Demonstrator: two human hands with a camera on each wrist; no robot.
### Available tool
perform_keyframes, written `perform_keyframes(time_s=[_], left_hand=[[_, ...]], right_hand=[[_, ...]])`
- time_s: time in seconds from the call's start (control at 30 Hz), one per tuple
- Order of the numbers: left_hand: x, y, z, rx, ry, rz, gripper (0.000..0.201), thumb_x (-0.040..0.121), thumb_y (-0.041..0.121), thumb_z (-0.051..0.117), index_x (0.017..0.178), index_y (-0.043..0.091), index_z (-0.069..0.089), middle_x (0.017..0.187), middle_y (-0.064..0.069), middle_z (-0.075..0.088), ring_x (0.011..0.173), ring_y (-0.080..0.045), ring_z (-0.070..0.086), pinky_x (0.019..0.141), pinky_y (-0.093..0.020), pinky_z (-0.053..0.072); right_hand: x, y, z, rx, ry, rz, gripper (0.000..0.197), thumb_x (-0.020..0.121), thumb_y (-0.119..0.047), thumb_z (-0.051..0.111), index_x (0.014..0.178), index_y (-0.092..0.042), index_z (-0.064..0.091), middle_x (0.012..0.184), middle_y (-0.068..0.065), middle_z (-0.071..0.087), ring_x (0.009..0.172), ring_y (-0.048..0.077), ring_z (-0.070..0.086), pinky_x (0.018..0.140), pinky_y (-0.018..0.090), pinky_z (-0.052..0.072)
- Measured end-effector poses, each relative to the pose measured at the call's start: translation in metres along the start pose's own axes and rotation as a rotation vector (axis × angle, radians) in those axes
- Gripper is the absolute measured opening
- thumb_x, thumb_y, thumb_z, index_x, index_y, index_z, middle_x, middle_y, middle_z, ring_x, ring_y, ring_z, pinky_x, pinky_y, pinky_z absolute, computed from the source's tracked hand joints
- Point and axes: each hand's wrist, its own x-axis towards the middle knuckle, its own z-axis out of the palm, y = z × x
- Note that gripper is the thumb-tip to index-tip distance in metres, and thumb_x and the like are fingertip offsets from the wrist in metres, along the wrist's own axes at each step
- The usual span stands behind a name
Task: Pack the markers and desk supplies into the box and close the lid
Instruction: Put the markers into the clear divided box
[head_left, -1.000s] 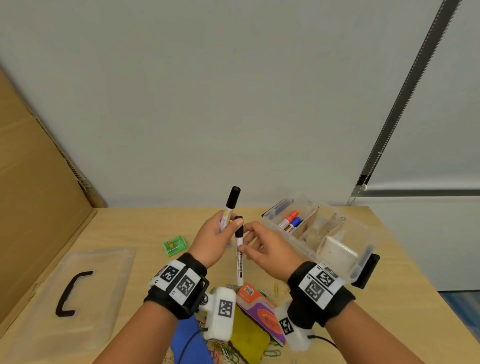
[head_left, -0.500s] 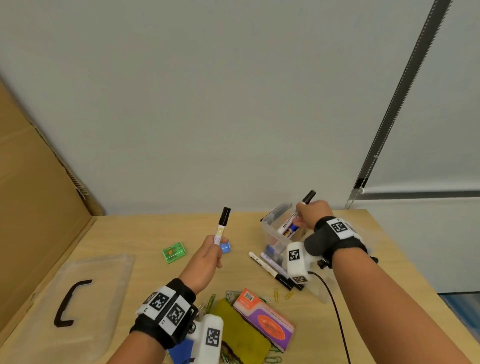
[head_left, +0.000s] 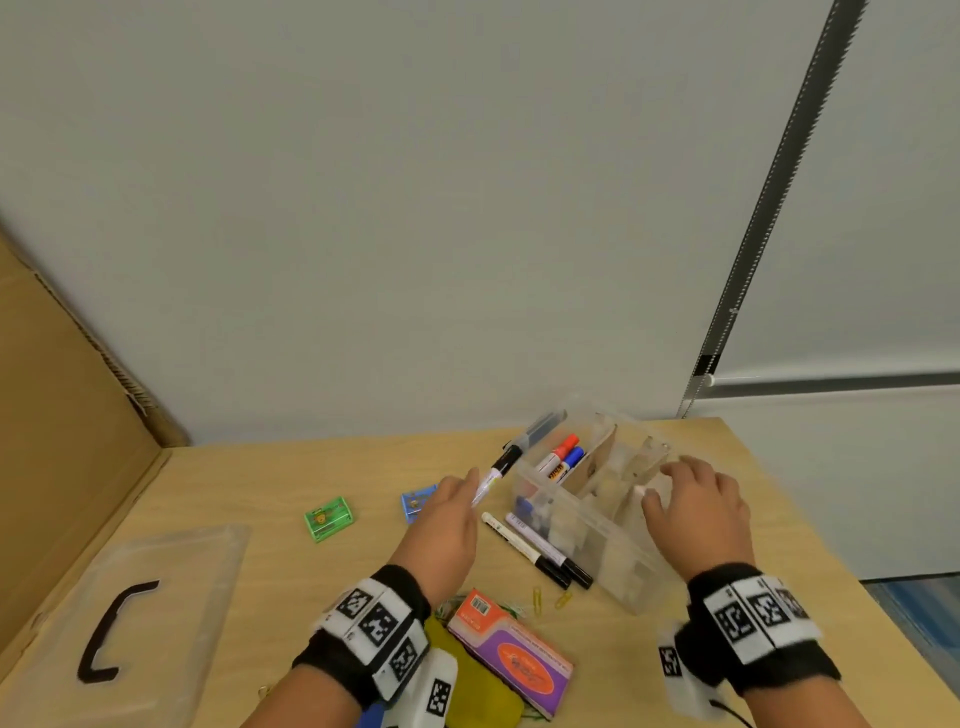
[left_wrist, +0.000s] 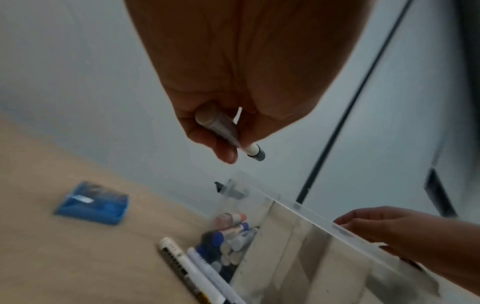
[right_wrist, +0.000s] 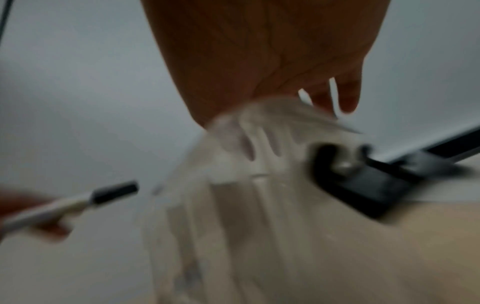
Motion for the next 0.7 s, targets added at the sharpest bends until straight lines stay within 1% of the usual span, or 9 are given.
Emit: perform_keyframes(time_s=[0.1, 0.2, 0.33, 0.4, 0.47, 0.53, 0.57, 0.63, 0.7], left_hand=[[0.030, 0.038, 0.012, 0.194, 0.003, 0.046, 0.065, 0.093, 0.004, 0.039, 0.151, 0.014, 0.012, 0.140, -0.006, 0.035, 0.123, -0.020, 0.037, 0.107, -0.030, 0.035], [0.069, 0.064, 0.025, 0.448, -0.036, 0.033, 0.061, 0.089, 0.001, 0.046, 0.146, 0.007, 0.024, 0.139, -0.010, 0.043, 0.125, -0.027, 0.038, 0.107, -0.036, 0.036], [0.109, 0.089, 0.035, 0.675, -0.211, -0.039, 0.029, 0.095, 0.008, 0.041, 0.122, 0.009, 0.053, 0.120, -0.013, 0.062, 0.116, -0.031, 0.051, 0.098, -0.039, 0.040], [0.121, 0.091, 0.041, 0.691, -0.321, -0.099, 0.028, 0.095, 0.008, 0.038, 0.117, 0.013, 0.056, 0.109, -0.010, 0.065, 0.116, -0.030, 0.054, 0.104, -0.042, 0.034], [0.126, 0.092, 0.044, 0.664, -0.382, -0.131, 0.024, 0.094, 0.006, 0.036, 0.102, 0.013, 0.057, 0.086, -0.006, 0.060, 0.113, -0.030, 0.055, 0.112, -0.046, 0.025], [0.127, 0.089, 0.045, 0.601, -0.389, -0.123, 0.020, 0.094, 0.006, 0.036, 0.090, 0.012, 0.055, 0.088, -0.009, 0.061, 0.110, -0.030, 0.056, 0.111, -0.048, 0.028], [0.124, 0.087, 0.043, 0.546, -0.363, -0.111, 0.018, 0.095, 0.007, 0.036, 0.091, 0.010, 0.054, 0.098, -0.012, 0.064, 0.108, -0.031, 0.058, 0.106, -0.047, 0.035], [0.116, 0.076, 0.037, 0.391, -0.238, -0.077, 0.023, 0.098, 0.013, 0.036, 0.110, 0.009, 0.055, 0.111, -0.015, 0.065, 0.105, -0.032, 0.060, 0.096, -0.044, 0.046], [0.101, 0.061, 0.030, 0.175, -0.047, -0.046, 0.035, 0.099, 0.018, 0.034, 0.129, 0.017, 0.051, 0.120, -0.009, 0.064, 0.112, -0.027, 0.057, 0.099, -0.042, 0.046]], right_hand=[[-0.004, 0.020, 0.015, 0.047, -0.071, 0.106, 0.062, 0.094, -0.045, 0.038, 0.145, -0.011, 0.029, 0.159, 0.010, 0.008, 0.144, 0.034, 0.010, 0.118, 0.046, 0.015], [-0.004, 0.021, 0.020, 0.254, -0.121, 0.124, 0.068, 0.095, -0.040, 0.041, 0.149, -0.006, 0.019, 0.160, 0.006, -0.012, 0.147, 0.031, 0.000, 0.117, 0.045, 0.018], [-0.005, 0.019, 0.021, 0.275, -0.110, 0.133, 0.068, 0.095, -0.038, 0.039, 0.150, -0.006, 0.014, 0.159, 0.004, -0.018, 0.147, 0.028, -0.006, 0.115, 0.043, 0.020], [-0.005, 0.018, 0.020, 0.271, -0.110, 0.132, 0.067, 0.095, -0.038, 0.038, 0.150, -0.007, 0.015, 0.159, 0.003, -0.017, 0.147, 0.028, -0.005, 0.114, 0.043, 0.024], [-0.005, 0.018, 0.019, 0.273, -0.111, 0.137, 0.067, 0.095, -0.038, 0.037, 0.150, -0.007, 0.015, 0.159, 0.003, -0.018, 0.147, 0.028, -0.005, 0.113, 0.043, 0.026], [-0.006, 0.017, 0.018, 0.272, -0.116, 0.139, 0.067, 0.095, -0.038, 0.036, 0.150, -0.008, 0.014, 0.158, 0.003, -0.019, 0.147, 0.028, -0.006, 0.112, 0.043, 0.028], [-0.006, 0.016, 0.017, 0.268, -0.116, 0.135, 0.066, 0.095, -0.038, 0.036, 0.150, -0.008, 0.014, 0.158, 0.003, -0.020, 0.147, 0.028, -0.006, 0.112, 0.043, 0.029], [-0.007, 0.017, 0.017, 0.265, -0.117, 0.133, 0.065, 0.095, -0.037, 0.036, 0.150, -0.009, 0.016, 0.158, 0.003, -0.019, 0.147, 0.028, -0.006, 0.111, 0.044, 0.031], [-0.008, 0.018, 0.018, 0.275, -0.112, 0.127, 0.063, 0.095, -0.036, 0.036, 0.149, -0.010, 0.017, 0.159, 0.003, -0.018, 0.147, 0.028, -0.005, 0.109, 0.044, 0.032]])
